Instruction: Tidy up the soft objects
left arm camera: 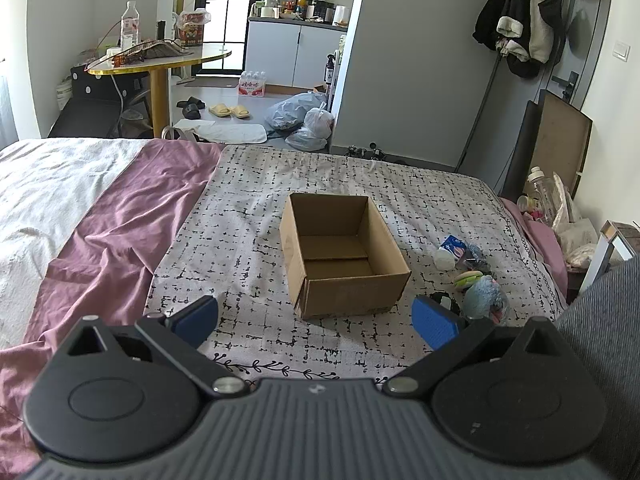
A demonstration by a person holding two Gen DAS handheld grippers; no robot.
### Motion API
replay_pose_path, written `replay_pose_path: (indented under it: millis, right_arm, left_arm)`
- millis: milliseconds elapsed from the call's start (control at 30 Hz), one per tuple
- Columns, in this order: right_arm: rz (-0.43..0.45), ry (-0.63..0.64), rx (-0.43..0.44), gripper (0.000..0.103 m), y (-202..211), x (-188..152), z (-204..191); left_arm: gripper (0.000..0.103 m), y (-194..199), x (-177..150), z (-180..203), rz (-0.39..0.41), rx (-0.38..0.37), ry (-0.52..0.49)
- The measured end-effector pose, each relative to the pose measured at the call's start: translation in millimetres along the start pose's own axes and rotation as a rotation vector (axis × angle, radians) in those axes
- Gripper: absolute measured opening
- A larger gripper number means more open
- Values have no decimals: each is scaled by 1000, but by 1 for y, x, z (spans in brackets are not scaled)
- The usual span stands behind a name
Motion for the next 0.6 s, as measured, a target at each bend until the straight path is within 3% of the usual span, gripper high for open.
replay_pose_path:
  millis: [600]
  right_arm:
    - [3, 2, 3, 103, -1, 0, -1]
  left_arm:
    - [102, 4, -1, 2, 11, 8, -6]
Point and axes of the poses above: each gripper's, at about its wrist camera, not at the fingertips, and y roughly against the way its jaws point, z to its right, x to its top, the point moved 5 cm from there along -y, roughly the way its jaws point, and after that the axes turned 6 degrees about y, right-handed, at the moved point
